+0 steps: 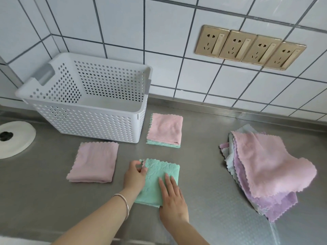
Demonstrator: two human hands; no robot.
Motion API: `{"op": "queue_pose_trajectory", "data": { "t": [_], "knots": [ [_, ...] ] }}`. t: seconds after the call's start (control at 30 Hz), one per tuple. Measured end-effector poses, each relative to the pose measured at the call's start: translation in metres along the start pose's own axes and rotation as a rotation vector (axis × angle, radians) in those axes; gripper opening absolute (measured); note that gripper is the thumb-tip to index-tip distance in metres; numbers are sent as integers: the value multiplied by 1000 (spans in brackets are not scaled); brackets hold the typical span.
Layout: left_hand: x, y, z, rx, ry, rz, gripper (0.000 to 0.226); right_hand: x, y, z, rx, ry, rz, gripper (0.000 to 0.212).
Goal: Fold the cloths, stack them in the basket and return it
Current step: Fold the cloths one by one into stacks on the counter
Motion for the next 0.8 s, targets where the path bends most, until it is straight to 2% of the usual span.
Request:
{"op": "queue_pose_trajectory", "data": {
  "t": [0.17, 0.33, 0.5, 0.63, 0.8],
  "knots": [
    [1, -3, 1, 40, 50, 24, 6, 3, -1, 2, -31, 3, -28, 107],
    [3, -4, 3, 11, 42, -55, 24, 2, -1, 6, -40, 5, -45, 106],
    [6, -1, 3, 75, 1, -113, 22, 2, -1, 6, -36, 4, -63, 107],
    [1, 5, -4, 96, 56, -13, 10, 3, -2, 2, -27, 11, -64, 107],
    [2, 5, -16, 104, 94, 77, 15, 3, -5, -2, -23, 32, -97, 107]
  ]
}}
Point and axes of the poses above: each hand's wrist, its own x-axis towards the middle knuckle, its own z-axis out of the palm, y = z × x, the point moved 4 cm from there along x, towards the middle knuckle, and after that the axes turned 8 degrees about -z, right-handed, at the moved point
